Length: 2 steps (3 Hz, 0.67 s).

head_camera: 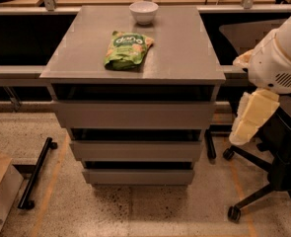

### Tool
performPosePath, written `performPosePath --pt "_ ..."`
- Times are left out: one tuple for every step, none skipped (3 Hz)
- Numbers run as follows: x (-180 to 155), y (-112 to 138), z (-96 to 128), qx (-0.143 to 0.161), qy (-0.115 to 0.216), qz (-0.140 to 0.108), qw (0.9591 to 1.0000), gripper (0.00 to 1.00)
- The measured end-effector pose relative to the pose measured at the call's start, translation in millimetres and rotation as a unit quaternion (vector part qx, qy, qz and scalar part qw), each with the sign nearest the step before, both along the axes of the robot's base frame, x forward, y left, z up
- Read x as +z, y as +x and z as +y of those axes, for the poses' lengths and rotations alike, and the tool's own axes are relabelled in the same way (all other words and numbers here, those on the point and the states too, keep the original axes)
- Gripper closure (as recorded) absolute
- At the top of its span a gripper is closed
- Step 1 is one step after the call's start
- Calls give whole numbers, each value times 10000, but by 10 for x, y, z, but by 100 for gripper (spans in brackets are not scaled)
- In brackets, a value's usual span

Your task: Open top drawer

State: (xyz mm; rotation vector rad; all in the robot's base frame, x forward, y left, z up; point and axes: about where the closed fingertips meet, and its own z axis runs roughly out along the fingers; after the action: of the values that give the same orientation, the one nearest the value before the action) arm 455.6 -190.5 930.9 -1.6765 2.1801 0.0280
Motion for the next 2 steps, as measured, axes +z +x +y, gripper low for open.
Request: performPosePath --pt "-290 60 156 190 -34 172 9997 0" --pt "-953 404 324 314 224 585 9975 0"
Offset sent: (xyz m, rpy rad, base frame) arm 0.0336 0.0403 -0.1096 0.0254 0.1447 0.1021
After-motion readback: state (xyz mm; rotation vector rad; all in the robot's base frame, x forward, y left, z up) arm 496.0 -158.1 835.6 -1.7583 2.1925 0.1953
